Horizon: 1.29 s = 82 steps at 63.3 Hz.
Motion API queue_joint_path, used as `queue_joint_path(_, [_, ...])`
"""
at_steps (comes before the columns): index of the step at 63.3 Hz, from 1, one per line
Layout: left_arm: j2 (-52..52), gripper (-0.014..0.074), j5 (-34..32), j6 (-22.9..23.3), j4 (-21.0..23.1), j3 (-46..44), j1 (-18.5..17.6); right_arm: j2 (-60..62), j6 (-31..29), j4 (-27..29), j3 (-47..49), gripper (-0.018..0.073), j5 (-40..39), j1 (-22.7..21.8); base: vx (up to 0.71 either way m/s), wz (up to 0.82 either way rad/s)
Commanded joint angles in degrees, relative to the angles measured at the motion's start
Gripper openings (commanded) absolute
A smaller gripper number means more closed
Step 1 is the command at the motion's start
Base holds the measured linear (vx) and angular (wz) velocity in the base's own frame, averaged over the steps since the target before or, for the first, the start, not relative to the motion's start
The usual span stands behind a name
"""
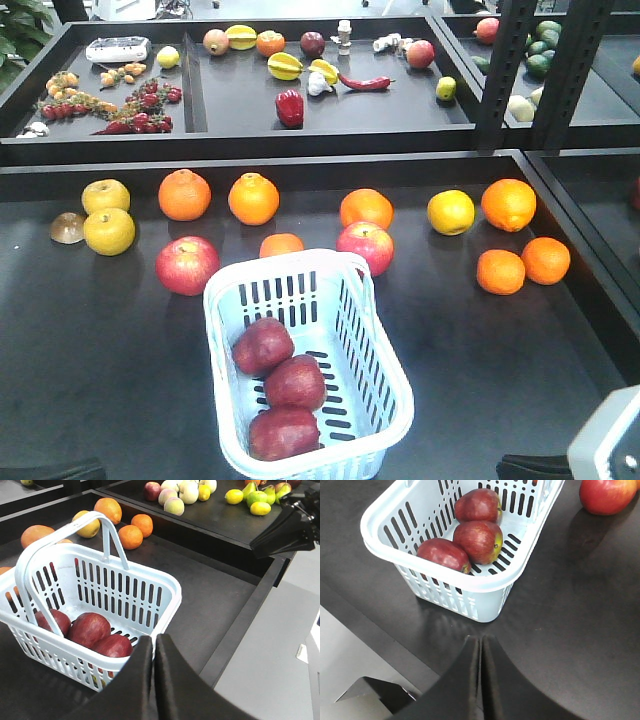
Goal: Pick three apples into basket with both arms
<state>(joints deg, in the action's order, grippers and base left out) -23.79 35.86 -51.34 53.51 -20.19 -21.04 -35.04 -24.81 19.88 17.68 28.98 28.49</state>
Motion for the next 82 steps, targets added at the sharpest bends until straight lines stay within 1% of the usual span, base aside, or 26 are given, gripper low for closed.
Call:
queue_joint_path(1, [-0.5,-0.0006,-2.16,0.35,2.29,-1.54,-0.16,0.68,0.17,0.12,1.35,-0.0005,-3.97,0.0,0.0,0.0])
queue_joint_path(42, [-0.5,-0.0006,-1.97,0.35,2.29,-1.54,-0.16,0.68,0.17,0.12,1.35,-0.0005,-3.84,0.0,0.0,0.0])
queue_joint_path(49, [-0.42,-0.0006,-3.45,0.35,2.79,-1.54,-0.22,0.68,0.17,0.12,1.35,-0.0005,-3.84,0.0,0.0,0.0])
queue_joint_path(53, [-0.42,-0.0006,-3.41,1.81,3.19,-1.54,-0.22,0.68,0.17,0.12,1.35,-0.0005,-3.91,0.0,0.0,0.0])
queue_joint_path(55, [-0.42,-0.0006,-3.46,3.61,2.9,-1.54,-0.22,0.68,0.17,0.12,1.35,-0.0005,-3.85,0.0,0.0,0.0])
queue_joint_path(57, [-0.42,-0.0006,-4.4,6.02,1.59,-1.54,-0.22,0.68,0.17,0.12,1.35,-0.0005,-3.85,0.0,0.0,0.0])
queue_joint_path(60, [-0.42,-0.0006,-6.08,10.4,-1.77,-1.54,-0.22,0.68,0.17,0.12,1.35,-0.0005,-3.85,0.0,0.0,0.0])
queue_joint_path(61, [-0.42,-0.0006,-6.85,13.28,-3.84,-1.54,-0.22,0.68,0.17,0.12,1.35,-0.0005,-3.85,0.0,0.0,0.0])
queue_joint_path(64, [-0.42,-0.0006,-8.11,19.91,-8.68,-1.54,-0.22,0.68,0.17,0.12,1.35,-0.0005,-3.85,0.0,0.0,0.0])
queue_joint_path(66, [-0.42,-0.0006,-8.44,27.11,-13.06,-1.54,-0.22,0.68,0.17,0.12,1.35,-0.0005,-3.85,0.0,0.0,0.0])
queue_joint_path(68, [-0.42,-0.0006,-8.47,31.88,-16.8,-1.54,-0.22,0.68,0.17,0.12,1.35,-0.0005,-3.85,0.0,0.0,0.0])
queue_joint_path(69, [-0.42,-0.0006,-8.47,35.33,-19.75,-1.54,-0.22,0.68,0.17,0.12,1.35,-0.0005,-3.85,0.0,0.0,0.0])
queue_joint_path(72, [-0.42,-0.0006,-8.69,41.77,-26.2,-1.17,-0.17,0.68,0.17,0.12,1.35,-0.0005,-3.85,0.0,0.0,0.0])
queue_joint_path(73, [-0.42,-0.0006,-9.07,44.76,-28.74,-0.75,-0.17,0.68,0.17,0.12,1.35,-0.0005,-3.85,0.0,0.0,0.0])
queue_joint_path(75, [-0.42,-0.0006,-9.98,48.51,-31.73,0.03,-0.17,0.68,0.17,0.12,1.35,-0.0005,-3.85,0.0,0.0,0.0])
queue_joint_path(76, [-0.42,-0.0006,-10.87,51.34,-33.74,0.84,-0.17,0.68,0.17,0.12,1.35,-0.0005,-3.85,0.0,0.0,0.0])
queue_joint_path(80, [-0.42,-0.0006,-15.85,58.01,-37.4,4.27,-0.17,0.68,0.17,0.12,1.35,-0.0005,-3.85,0.0,0.0,0.0])
queue_joint_path(82, [-0.42,-0.0006,-18.48,61.1,-38.14,6.14,-0.17,0.68,0.17,0.12,1.35,-0.0005,-3.85,0.0,0.0,0.0])
